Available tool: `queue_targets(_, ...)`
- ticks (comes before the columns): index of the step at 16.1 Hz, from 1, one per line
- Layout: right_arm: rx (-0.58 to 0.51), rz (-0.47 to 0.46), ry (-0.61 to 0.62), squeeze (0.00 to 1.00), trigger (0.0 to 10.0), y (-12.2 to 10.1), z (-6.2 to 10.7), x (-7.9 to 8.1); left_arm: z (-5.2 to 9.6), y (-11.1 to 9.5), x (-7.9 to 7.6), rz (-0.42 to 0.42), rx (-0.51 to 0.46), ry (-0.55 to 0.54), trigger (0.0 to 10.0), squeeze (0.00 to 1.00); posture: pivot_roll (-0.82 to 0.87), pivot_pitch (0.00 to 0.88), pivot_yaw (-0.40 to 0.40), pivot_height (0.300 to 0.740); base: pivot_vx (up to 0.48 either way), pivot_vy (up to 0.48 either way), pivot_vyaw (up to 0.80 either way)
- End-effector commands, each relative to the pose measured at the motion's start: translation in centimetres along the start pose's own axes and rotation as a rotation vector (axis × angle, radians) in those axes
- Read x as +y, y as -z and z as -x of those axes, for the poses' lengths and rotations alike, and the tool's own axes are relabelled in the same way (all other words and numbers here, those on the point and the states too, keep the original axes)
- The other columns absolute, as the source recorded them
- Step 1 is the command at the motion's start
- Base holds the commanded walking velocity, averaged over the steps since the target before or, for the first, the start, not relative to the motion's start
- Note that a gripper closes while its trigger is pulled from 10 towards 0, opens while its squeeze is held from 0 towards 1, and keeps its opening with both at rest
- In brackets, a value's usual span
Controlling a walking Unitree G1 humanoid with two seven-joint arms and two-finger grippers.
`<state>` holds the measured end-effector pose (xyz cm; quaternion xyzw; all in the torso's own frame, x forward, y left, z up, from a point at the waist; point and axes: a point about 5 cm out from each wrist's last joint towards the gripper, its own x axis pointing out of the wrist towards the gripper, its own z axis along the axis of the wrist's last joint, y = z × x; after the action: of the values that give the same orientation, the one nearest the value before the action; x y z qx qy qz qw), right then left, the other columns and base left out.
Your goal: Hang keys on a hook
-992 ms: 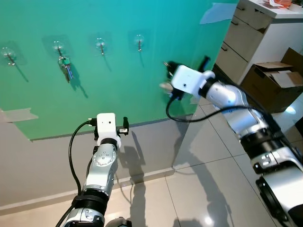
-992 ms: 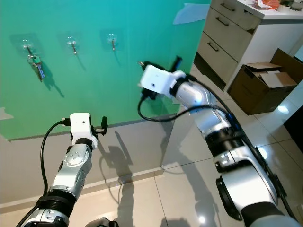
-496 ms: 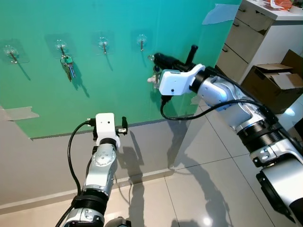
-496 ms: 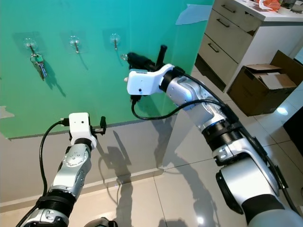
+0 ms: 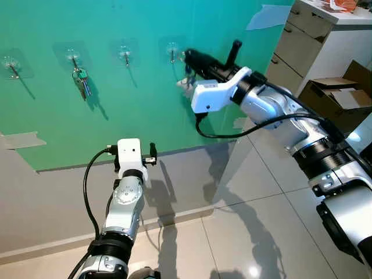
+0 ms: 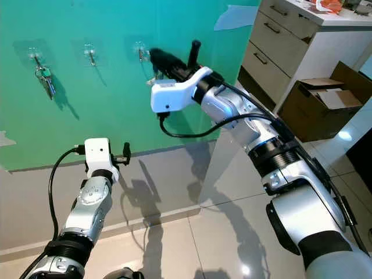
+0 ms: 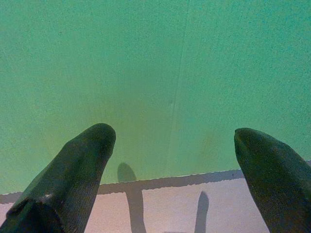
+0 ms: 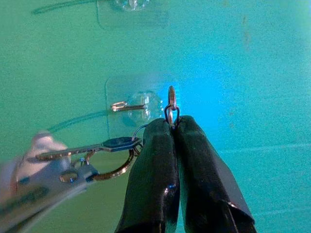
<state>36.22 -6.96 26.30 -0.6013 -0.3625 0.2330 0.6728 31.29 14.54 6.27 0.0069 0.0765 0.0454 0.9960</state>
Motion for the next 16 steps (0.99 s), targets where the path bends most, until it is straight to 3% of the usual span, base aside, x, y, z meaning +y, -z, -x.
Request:
queue_targets(1, -0.017, 0.052, 0.000, 0.00, 10.0, -0.1, -0.3, -0.4, -0.2, -0.2, -0.2, -0.003, -0.004, 0.001, 10.0, 0.00, -0.07, 0.000, -0.033, 0.740, 0.000, 0.000, 0.00)
queue_targets(11, -0.045, 0.068, -0.019, 0.00, 10.0, -0.8, -1.6, 1.6, -0.1, -0.2, 0.1, 0.000, -0.005, -0.016, 10.0, 0.00, -0.05, 0.000, -0.049, 0.740, 0.000, 0.000, 0.00)
queue_targets(16, -0.017, 0.082, -0.068, 0.00, 10.0, -0.2, -1.2, 3.6, -0.1, -0.2, 0.0, -0.001, -0.002, -0.018, 10.0, 0.00, -0.05, 0.000, -0.051, 0.740, 0.000, 0.000, 0.00)
